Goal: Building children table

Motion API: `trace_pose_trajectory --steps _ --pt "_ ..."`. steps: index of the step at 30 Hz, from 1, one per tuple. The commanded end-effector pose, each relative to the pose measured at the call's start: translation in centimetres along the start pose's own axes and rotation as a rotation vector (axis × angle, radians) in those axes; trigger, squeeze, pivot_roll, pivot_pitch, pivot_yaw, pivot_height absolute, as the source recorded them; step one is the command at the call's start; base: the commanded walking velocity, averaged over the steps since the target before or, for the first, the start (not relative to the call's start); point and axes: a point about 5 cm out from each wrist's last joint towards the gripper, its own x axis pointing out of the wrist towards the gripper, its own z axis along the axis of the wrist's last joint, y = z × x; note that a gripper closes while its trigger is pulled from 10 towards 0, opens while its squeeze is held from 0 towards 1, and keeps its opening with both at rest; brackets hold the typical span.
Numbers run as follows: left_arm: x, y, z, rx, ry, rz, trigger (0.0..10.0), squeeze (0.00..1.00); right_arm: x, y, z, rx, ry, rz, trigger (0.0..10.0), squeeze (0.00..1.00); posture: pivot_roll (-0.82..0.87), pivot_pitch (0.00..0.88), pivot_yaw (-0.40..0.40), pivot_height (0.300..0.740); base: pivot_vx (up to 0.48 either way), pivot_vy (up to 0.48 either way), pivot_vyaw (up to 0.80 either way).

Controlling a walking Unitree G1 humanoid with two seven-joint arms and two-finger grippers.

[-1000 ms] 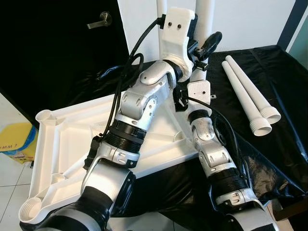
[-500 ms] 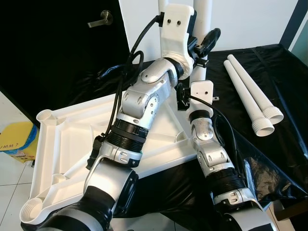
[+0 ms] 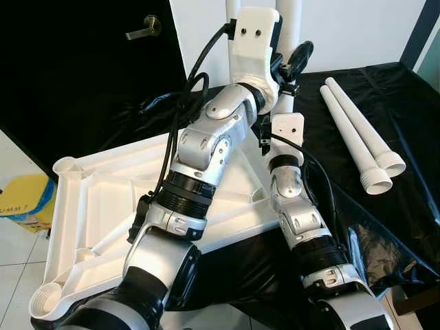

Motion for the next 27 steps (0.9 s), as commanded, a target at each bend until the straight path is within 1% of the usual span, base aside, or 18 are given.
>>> trace_pose_trajectory --steps 1,3,4,5,6,7,8,9,10,11,14,16,17,20,22,24,26,27 --pt "0.0 -0.3 0.5 0.001 -0.017 -0.020 10.0 0.00 0.3 0.5 0.4 0.023 -0.012 0.002 0.0 0.00 -0.12 0.000 0.113 0.740 0.000 0.000 0.00" --pt "0.0 -0.3 0.6 0.020 -0.026 -0.023 10.0 0.00 0.4 0.3 0.3 0.033 0.001 -0.018 0.2 0.00 -0.12 0.000 0.112 0.740 0.000 0.000 0.00" --pt "0.0 -0.4 0.6 0.030 -0.030 -0.024 10.0 0.00 0.5 0.2 0.3 0.036 0.005 -0.026 2.4 0.00 -0.12 0.000 0.112 0.740 0.000 0.000 0.00" --pt "0.0 -0.4 0.6 0.030 -0.030 -0.024 10.0 0.00 0.5 0.2 0.3 0.036 0.005 -0.026 2.4 0.00 -0.12 0.000 0.112 0.740 0.000 0.000 0.00" --pt "0.0 -0.5 0.7 0.040 -0.039 -0.037 10.0 0.00 0.6 0.2 0.3 0.045 0.005 -0.025 10.0 0.00 -0.13 0.000 0.113 0.740 0.000 0.000 0.00" --pt "-0.1 -0.6 0.9 0.049 -0.058 -0.056 10.0 0.00 0.6 0.1 0.4 0.058 0.009 -0.022 10.0 0.00 -0.13 0.000 0.113 0.740 0.000 0.000 0.00" --pt "-0.3 -0.6 0.9 0.030 -0.072 -0.071 10.0 0.00 0.7 0.0 0.4 0.064 0.010 -0.022 10.0 0.00 -0.13 0.000 0.114 0.740 0.000 0.000 0.00" --pt "-0.3 -0.6 0.9 0.030 -0.072 -0.071 10.0 0.00 0.7 0.0 0.4 0.064 0.010 -0.022 10.0 0.00 -0.13 0.000 0.114 0.740 0.000 0.000 0.00" --pt "-0.4 -0.5 1.1 0.000 -0.091 -0.072 10.0 1.00 0.8 -0.2 0.4 0.068 0.013 -0.031 10.0 0.00 -0.13 0.000 0.112 0.740 0.000 0.000 0.00" --pt "-0.5 -0.2 1.3 -0.018 -0.107 -0.074 10.0 1.00 0.9 -0.5 0.4 0.071 0.019 -0.045 10.0 0.00 -0.13 0.000 0.110 0.740 0.000 0.000 0.00" --pt "-0.5 0.0 1.5 -0.023 -0.119 -0.074 10.0 1.00 1.0 -0.7 0.3 0.072 0.021 -0.053 10.0 0.00 -0.13 0.000 0.109 0.740 0.000 0.000 0.00" --pt "-0.6 0.2 1.9 0.004 -0.140 -0.070 10.0 1.00 1.1 -1.2 0.2 0.083 0.031 -0.071 10.0 0.00 -0.13 0.000 0.108 0.740 0.000 0.000 0.00" --pt "-0.6 0.3 2.1 0.004 -0.149 -0.064 10.0 0.00 1.1 -1.5 0.2 0.080 0.028 -0.079 10.0 0.00 -0.13 0.000 0.106 0.740 0.000 0.000 0.00" --pt "-0.8 0.5 2.3 -0.016 -0.166 -0.050 10.0 0.00 1.2 -1.9 0.2 0.073 0.020 -0.085 10.0 0.00 -0.13 0.000 0.104 0.740 0.000 0.000 0.00" --pt "-1.0 0.7 2.6 -0.038 -0.194 -0.047 10.0 0.00 1.2 -2.2 0.1 0.079 0.028 -0.087 10.0 0.00 -0.13 0.000 0.103 0.740 0.000 0.000 0.00" --pt "-1.2 0.8 2.7 -0.044 -0.204 -0.044 10.0 0.00 1.2 -2.3 -0.1 0.092 0.042 -0.090 10.0 0.00 -0.13 0.000 0.100 0.740 0.000 0.000 0.00" --pt "-1.5 1.1 2.7 -0.051 -0.214 -0.032 10.0 0.00 1.0 -2.3 -0.8 0.145 0.098 -0.051 10.0 0.00 -0.13 0.000 0.099 0.740 0.000 0.000 0.00" --pt "-1.5 1.1 2.7 -0.051 -0.214 -0.032 10.0 0.00 1.0 -2.3 -0.8 0.145 0.098 -0.051 10.0 0.00 -0.13 0.000 0.099 0.740 0.000 0.000 0.00"
